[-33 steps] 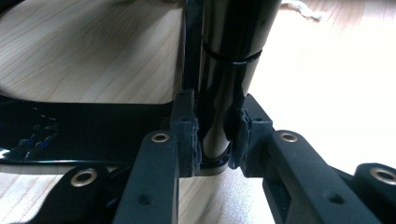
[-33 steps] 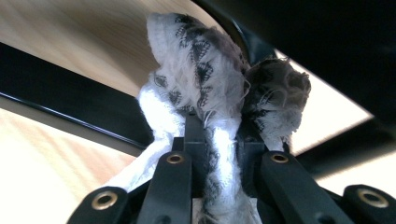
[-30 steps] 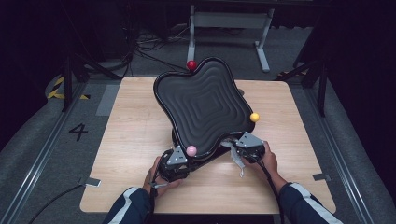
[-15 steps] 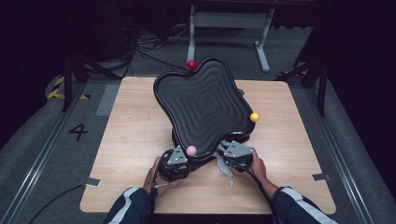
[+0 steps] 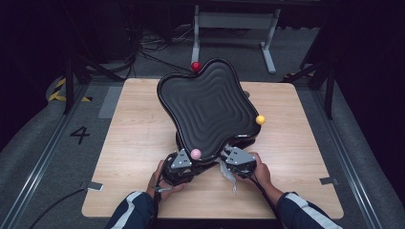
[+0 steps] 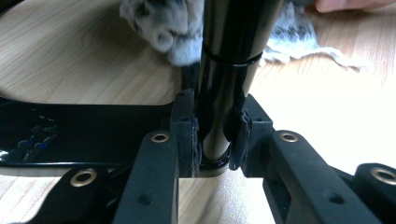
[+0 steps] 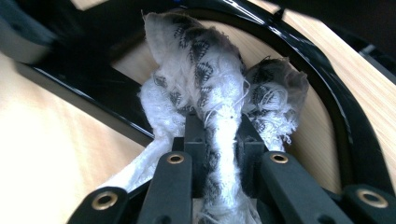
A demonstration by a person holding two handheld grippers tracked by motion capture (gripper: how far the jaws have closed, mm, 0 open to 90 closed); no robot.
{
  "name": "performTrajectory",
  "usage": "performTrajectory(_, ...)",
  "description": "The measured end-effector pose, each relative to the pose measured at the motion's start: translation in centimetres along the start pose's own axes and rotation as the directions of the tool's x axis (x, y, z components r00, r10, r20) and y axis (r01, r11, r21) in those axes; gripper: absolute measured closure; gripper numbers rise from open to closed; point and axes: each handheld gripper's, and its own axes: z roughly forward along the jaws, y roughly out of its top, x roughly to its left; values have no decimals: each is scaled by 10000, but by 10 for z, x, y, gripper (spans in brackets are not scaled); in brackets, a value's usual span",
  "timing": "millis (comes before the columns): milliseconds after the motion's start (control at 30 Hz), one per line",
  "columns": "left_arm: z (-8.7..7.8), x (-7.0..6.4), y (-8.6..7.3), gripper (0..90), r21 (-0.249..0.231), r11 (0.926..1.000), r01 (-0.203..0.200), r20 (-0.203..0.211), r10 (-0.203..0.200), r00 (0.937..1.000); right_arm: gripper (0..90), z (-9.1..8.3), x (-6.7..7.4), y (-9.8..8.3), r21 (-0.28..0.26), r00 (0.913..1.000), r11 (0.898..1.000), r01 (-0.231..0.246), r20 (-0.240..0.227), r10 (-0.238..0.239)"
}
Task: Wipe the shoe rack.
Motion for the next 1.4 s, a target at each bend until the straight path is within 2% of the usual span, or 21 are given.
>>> performTrajectory(200, 0, 0, 0, 726, 6, 10000, -24, -12, 24, 10000, 793, -3, -26, -13, 449, 9962, 9978, -493, 745, 459)
performTrajectory(367, 0, 0, 0, 721, 61, 10000, -36, -29, 36, 10000, 793, -9, -49, -30, 623, 9827, 9934, -965, 1646, 852)
performTrajectory(567, 0, -1, 0, 720, 21, 10000, -51, -4, 51, 10000, 793, -10, -60, -36, 824, 9772, 9910, -1056, 1933, 880)
performTrajectory(667, 0, -1, 0, 719, 37, 9999, -115, -7, 115, 9999, 793, -10, -63, -38, 758, 9749, 9911, -1095, 2027, 923)
performTrajectory(733, 0, -1, 0, 718, 2, 9999, -121, 32, 121, 9999, 793, -10, -67, -39, 803, 9742, 9898, -1173, 2029, 990)
performTrajectory(967, 0, -1, 0, 718, -14, 9999, -122, 119, 122, 9999, 793, -10, -68, -40, 805, 9733, 9894, -1212, 2054, 1025)
performTrajectory(1067, 0, -1, 0, 718, 5, 9999, -104, 155, 104, 9998, 793, -10, -66, -39, 733, 9757, 9890, -1288, 1879, 1131)
performTrajectory(1167, 1, -1, 0, 719, 9, 9999, -113, 164, 113, 9998, 793, -10, -61, -36, 637, 9804, 9898, -1271, 1596, 1157)
performTrajectory(1267, 0, 0, 0, 719, 38, 9999, -150, 162, 150, 9998, 793, -8, -53, -31, 533, 9857, 9936, -998, 1416, 914)
performTrajectory(1333, 1, -1, 0, 719, -3, 9999, -122, 153, 122, 9998, 793, -8, -48, -29, 493, 9875, 9939, -983, 1282, 914)
performTrajectory(1400, 1, -1, 0, 693, -5, 9999, -122, 89, 122, 9999, 794, -7, -45, -27, 454, 9893, 9947, -922, 1178, 863)
